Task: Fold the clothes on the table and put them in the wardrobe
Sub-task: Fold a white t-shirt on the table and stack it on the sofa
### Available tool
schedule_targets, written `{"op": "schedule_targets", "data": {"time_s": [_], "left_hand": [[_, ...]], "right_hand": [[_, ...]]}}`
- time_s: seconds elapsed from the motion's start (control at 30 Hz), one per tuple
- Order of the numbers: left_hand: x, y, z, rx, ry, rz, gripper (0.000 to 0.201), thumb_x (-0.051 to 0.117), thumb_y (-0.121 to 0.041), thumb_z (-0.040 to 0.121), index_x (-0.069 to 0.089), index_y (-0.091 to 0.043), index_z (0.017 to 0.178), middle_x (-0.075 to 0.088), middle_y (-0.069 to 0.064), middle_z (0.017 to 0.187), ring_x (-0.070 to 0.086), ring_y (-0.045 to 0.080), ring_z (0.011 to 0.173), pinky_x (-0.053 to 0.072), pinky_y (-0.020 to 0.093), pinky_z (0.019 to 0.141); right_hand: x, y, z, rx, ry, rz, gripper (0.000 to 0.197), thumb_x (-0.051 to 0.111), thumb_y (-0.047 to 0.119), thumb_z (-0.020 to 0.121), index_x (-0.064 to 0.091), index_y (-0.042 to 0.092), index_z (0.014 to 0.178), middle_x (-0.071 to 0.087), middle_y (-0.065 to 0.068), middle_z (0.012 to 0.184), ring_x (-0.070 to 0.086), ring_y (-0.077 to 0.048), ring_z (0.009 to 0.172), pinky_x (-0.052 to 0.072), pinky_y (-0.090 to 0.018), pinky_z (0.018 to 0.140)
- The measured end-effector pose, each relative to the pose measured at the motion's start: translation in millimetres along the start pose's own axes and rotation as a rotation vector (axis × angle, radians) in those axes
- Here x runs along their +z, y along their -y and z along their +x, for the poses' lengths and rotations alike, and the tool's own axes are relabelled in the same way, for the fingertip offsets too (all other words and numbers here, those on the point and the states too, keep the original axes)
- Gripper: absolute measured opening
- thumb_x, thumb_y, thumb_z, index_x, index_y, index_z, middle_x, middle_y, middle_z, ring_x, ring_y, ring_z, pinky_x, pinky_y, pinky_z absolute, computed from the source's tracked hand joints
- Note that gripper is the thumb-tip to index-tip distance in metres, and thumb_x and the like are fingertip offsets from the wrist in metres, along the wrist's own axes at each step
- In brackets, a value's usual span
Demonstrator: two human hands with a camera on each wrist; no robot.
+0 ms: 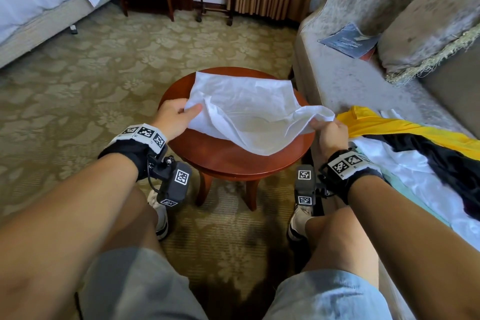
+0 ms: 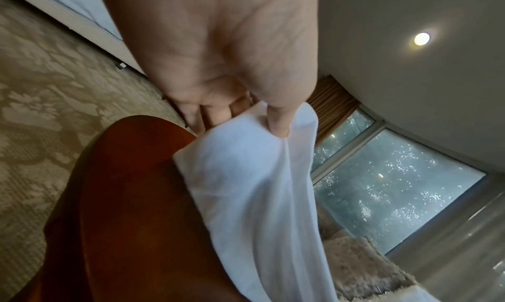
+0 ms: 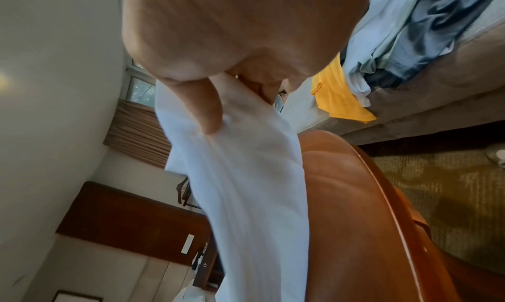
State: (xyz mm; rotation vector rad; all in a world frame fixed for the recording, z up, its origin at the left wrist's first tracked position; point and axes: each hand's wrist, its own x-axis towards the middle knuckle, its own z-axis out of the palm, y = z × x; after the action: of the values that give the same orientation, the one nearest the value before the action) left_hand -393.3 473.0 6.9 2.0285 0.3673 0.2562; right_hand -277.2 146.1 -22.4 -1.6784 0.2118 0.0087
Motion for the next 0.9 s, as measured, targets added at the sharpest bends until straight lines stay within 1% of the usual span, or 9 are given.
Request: {"op": "schedule_targets", "data": {"time_s": [0.1,0.13,0.23,0.37,0.53,0.6,0.7,0.77,0.9], "left_hand": [[2.4,4.5,1.8,-0.004,-0.018,0.038,0.045,0.056,-0.024,0.096,0.029,-0.018,0.060,0.025,0.000,0.059,0.027,0.018,0.056,0.017,0.031,0.058],[2.3,6.0,1.2,-0.006,-0.027,0.064,0.047,0.056,-0.022,0.095,0.026,-0.018,0.060,0.022,0.000,0.059,0.024,0.018,0.055,0.016,0.031,0.056],[-1.3,12.1,-0.5,-0.059,-0.035,0.073,0.048,0.056,-0.018,0.095,0.024,-0.018,0.059,0.021,0.001,0.059,0.022,0.019,0.054,0.014,0.032,0.056],[-9.8,11.4,4.3,-0.058,-0.058,-0.002,0.039,0.054,-0.017,0.095,0.033,-0.014,0.063,0.028,0.007,0.064,0.030,0.019,0.064,0.019,0.030,0.059],[-11.0,13.6,29.0,-0.065,-0.116,-0.003,0.032,0.049,-0.025,0.096,0.055,0.005,0.092,0.046,0.008,0.082,0.043,0.021,0.073,0.034,0.033,0.066],[-8.1,16.8,43.4,-0.069,-0.131,0.015,0.031,0.047,-0.026,0.097,0.051,0.004,0.089,0.042,0.009,0.078,0.040,0.021,0.070,0.034,0.033,0.065],[0.8,24.5,69.6,-0.080,-0.138,0.028,0.033,0.045,-0.026,0.098,0.035,-0.012,0.071,0.029,0.005,0.067,0.031,0.020,0.062,0.028,0.030,0.059],[7.1,29.9,88.5,-0.088,-0.156,0.052,0.039,0.046,-0.025,0.098,0.026,-0.017,0.066,0.023,0.002,0.064,0.025,0.018,0.057,0.022,0.030,0.056],[17.8,50.6,125.5,-0.162,-0.184,0.133,0.042,0.047,-0.024,0.098,0.024,-0.016,0.064,0.024,0.003,0.064,0.027,0.021,0.063,0.024,0.032,0.063]], "right_hand": [[0.9,24.2,-22.7,-0.009,-0.080,-0.077,0.006,0.070,0.020,0.062,0.068,0.014,0.062,0.068,-0.006,0.073,0.062,-0.031,0.070,0.055,-0.040,0.067],[-1.3,28.4,-26.3,-0.001,-0.099,-0.118,0.011,0.068,0.017,0.065,0.061,0.014,0.058,0.060,-0.006,0.070,0.053,-0.030,0.065,0.049,-0.036,0.062],[-7.1,29.4,-26.3,0.008,-0.101,-0.179,0.009,0.060,0.024,0.064,0.052,0.023,0.062,0.056,-0.006,0.083,0.050,-0.023,0.077,0.050,-0.037,0.076],[-9.1,26.2,-9.4,-0.004,-0.094,-0.216,0.031,0.060,0.014,0.089,0.049,0.028,0.063,0.053,-0.004,0.092,0.047,-0.020,0.086,0.039,-0.025,0.078],[5.6,32.2,16.8,0.020,-0.047,-0.184,0.024,0.063,0.010,0.090,0.052,0.024,0.075,0.056,-0.005,0.098,0.053,-0.021,0.088,0.047,-0.027,0.079],[12.8,30.7,33.5,0.028,-0.028,-0.179,0.012,0.063,0.008,0.090,0.056,0.018,0.092,0.057,-0.005,0.101,0.054,-0.020,0.088,0.048,-0.020,0.069],[23.9,22.4,60.9,0.021,-0.020,-0.217,0.028,0.062,0.008,0.091,0.060,0.008,0.119,0.056,-0.005,0.102,0.055,-0.013,0.074,0.043,-0.008,0.055],[33.8,17.8,79.7,0.022,-0.030,-0.267,0.036,0.062,0.009,0.091,0.060,-0.003,0.124,0.056,-0.005,0.100,0.053,-0.010,0.070,0.041,-0.006,0.053],[57.8,3.8,113.3,0.087,-0.028,-0.340,0.037,0.064,0.013,0.088,0.063,0.001,0.123,0.057,-0.004,0.099,0.056,-0.020,0.085,0.043,-0.010,0.057]]}}
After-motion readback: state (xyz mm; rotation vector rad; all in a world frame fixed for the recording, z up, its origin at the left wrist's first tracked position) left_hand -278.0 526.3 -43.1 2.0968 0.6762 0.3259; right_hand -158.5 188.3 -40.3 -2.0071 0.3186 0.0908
